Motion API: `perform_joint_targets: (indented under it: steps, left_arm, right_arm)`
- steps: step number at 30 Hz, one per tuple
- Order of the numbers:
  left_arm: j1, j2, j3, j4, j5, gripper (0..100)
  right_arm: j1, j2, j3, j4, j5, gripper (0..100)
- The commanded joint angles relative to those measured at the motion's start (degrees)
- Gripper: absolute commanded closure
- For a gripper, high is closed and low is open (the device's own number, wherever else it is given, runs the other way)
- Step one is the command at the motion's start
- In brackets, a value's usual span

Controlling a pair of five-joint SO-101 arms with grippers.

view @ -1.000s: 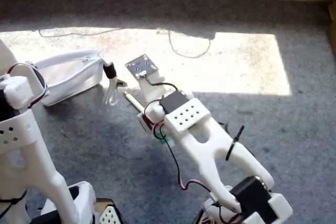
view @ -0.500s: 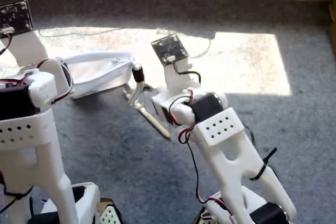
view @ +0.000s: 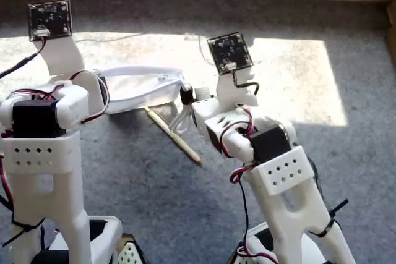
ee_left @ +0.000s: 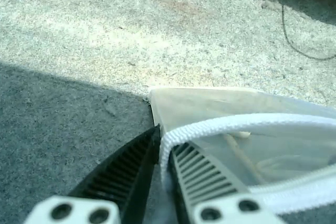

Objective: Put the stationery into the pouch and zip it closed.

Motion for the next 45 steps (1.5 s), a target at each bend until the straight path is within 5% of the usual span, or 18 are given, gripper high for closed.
perform_joint_targets:
  steps: [1,16,26,37,45]
  left_arm:
    - [1.80,-0.84,-1.63,0.44,0.53,99]
    - [1.54,-0.84,-1.19,0.62,0.53,99]
    - [1.45,-0.84,-1.10,0.62,0.53,99]
    - [1.36,-0.84,-1.10,0.53,0.44,99]
    - [1.36,-0.84,-1.01,0.53,0.44,99]
  right_arm:
    - [0.48,-4.97,-1.10,-0.04,-0.97,99.1]
    - [-10.59,-15.87,-0.57,-22.81,-1.05,99.1]
    - [-11.12,-15.34,0.04,-35.91,-1.05,99.1]
    - [-15.69,-15.43,28.09,-76.88,-0.97,99.1]
    - [-15.78,-15.25,35.91,-88.57,-0.97,99.1]
